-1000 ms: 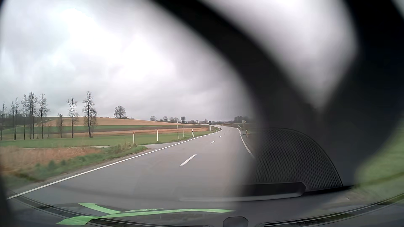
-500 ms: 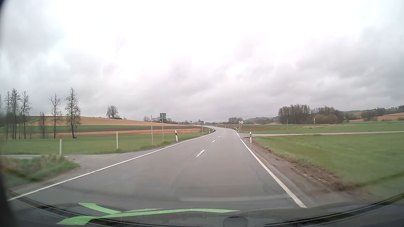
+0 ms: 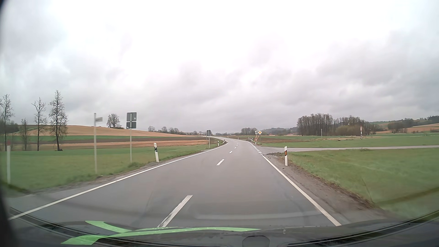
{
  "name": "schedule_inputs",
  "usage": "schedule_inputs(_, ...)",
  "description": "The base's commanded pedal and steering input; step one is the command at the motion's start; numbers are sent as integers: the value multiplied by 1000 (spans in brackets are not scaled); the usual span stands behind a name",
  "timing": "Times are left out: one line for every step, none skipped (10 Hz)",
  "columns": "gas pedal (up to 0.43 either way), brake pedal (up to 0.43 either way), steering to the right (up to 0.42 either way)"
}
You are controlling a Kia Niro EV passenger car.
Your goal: Follow the waypoints while adhering to traffic rules and regulations
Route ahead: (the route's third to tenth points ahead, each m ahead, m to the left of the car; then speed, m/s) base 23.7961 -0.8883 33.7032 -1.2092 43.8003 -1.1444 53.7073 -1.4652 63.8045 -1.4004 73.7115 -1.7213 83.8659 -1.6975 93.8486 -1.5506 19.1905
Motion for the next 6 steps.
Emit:
schedule_inputs(220, 0, 14)
schedule_inputs(220, 0, 14)
schedule_inputs(220, 0, 13)
schedule_inputs(220, 0, 10)
schedule_inputs(228, 0, 8)
schedule_inputs(228, 0, 6)
